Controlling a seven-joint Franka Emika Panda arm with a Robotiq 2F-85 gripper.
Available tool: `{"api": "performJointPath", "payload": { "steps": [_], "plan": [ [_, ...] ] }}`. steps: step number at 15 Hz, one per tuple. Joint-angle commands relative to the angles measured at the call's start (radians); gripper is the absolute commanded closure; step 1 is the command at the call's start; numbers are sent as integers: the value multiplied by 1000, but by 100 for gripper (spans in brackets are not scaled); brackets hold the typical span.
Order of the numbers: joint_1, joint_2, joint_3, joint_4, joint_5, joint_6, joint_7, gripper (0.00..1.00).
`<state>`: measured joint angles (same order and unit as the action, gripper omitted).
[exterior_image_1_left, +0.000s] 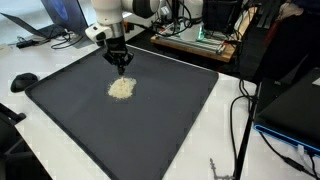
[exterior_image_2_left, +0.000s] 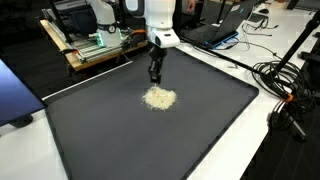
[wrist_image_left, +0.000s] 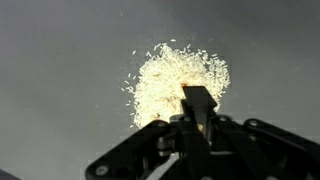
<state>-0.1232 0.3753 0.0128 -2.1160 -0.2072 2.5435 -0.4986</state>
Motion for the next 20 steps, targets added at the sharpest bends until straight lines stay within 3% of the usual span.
{"api": "performJointPath", "payload": {
  "steps": [1, 12, 20],
  "plan": [
    [17, -31, -13, -17, -32, -29, 18, 97],
    [37, -169, -11, -78, -46, -73, 30, 97],
    [173, -241, 9, -108, -313, -144, 203, 97]
  ]
}}
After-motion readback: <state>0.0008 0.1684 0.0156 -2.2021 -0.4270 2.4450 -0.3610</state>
